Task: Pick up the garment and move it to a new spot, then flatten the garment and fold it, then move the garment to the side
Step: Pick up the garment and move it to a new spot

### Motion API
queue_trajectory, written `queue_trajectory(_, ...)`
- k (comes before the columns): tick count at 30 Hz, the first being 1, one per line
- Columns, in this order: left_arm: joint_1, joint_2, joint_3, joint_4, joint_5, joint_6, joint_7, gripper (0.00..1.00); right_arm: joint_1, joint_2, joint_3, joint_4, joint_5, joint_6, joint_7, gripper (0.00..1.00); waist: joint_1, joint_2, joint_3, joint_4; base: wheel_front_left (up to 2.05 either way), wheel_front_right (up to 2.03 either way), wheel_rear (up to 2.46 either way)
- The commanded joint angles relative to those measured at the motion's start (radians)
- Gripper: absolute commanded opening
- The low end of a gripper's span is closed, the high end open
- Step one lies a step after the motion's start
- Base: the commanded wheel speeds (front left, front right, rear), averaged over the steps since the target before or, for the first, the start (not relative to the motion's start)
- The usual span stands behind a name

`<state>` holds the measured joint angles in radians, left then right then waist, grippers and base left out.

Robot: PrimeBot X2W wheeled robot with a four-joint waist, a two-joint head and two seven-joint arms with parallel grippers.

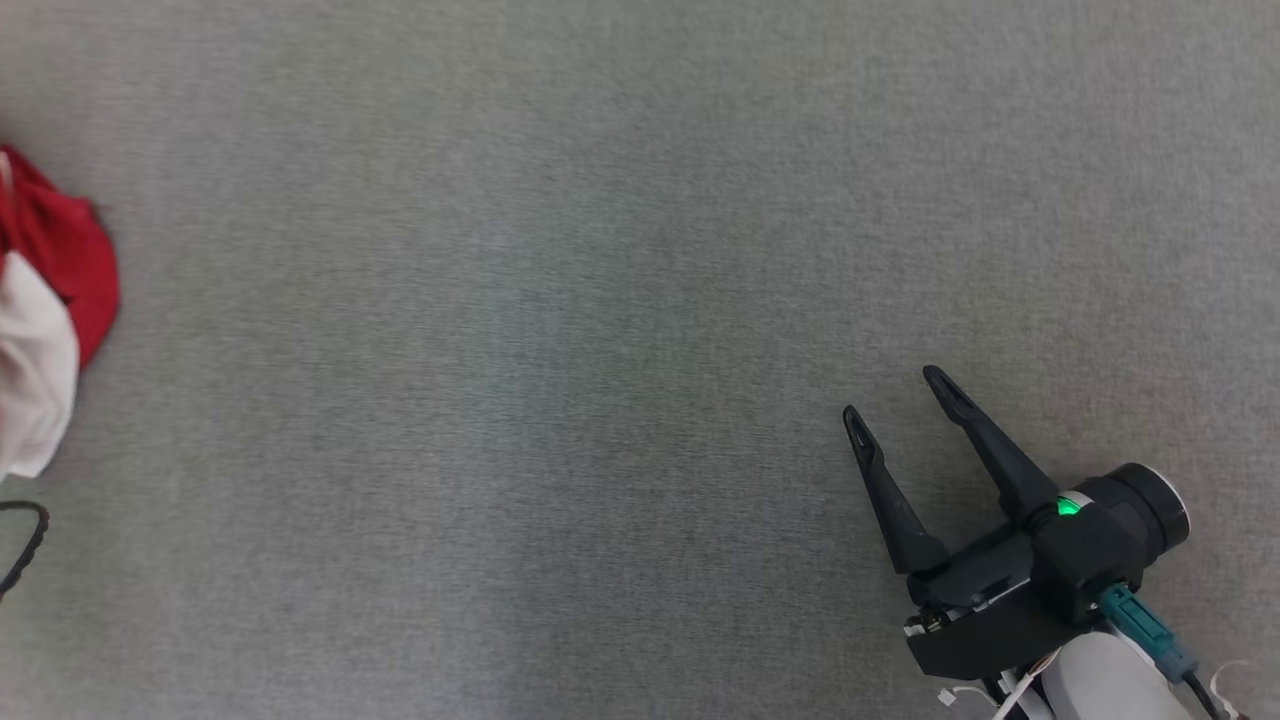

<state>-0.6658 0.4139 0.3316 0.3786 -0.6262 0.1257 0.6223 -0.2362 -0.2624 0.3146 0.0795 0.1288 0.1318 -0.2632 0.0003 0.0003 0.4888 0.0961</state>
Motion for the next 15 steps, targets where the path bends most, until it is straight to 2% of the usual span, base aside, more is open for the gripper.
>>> queue_trajectory(1, 0.002, 0.005, -0.003, 0.005, 0.002, 0.009, 0.014, 1.0, -0.007, 0.002, 0.001, -0.005, -0.005, -0.003, 0.0, 1.0, -0.0003, -0.0003, 0.049, -0.049, 0.0, 0.0, 0.0)
queue_trajectory(8, 0.012, 0.011, -0.008, 0.011, -0.006, 0.04, 0.072, 1.0, 0.0, 0.006, -0.011, -0.012, -0.001, -0.003, 0.0, 1.0, -0.0003, -0.0003, 0.06, -0.058, 0.0, 0.0, 0.0)
queue_trajectory(13, 0.035, -0.005, -0.02, 0.045, -0.029, 0.034, 0.122, 1.0, -0.009, 0.008, -0.001, -0.013, 0.001, -0.003, 0.0, 1.0, -0.0003, -0.0003, 0.061, -0.061, 0.0, 0.0, 0.0)
queue_trajectory(14, 0.039, -0.011, -0.022, 0.05, -0.034, 0.03, 0.134, 0.45, -0.012, 0.008, 0.001, -0.013, 0.002, -0.003, 0.0, 1.0, -0.0003, -0.0003, 0.059, -0.061, 0.0, 0.0, 0.0)
queue_trajectory(15, 0.047, -0.011, -0.025, 0.053, -0.034, 0.025, 0.14, 0.31, -0.014, 0.008, 0.003, -0.014, 0.003, -0.003, 0.0, 1.0, -0.0003, -0.0003, 0.055, -0.062, 0.0, 0.0, 0.0)
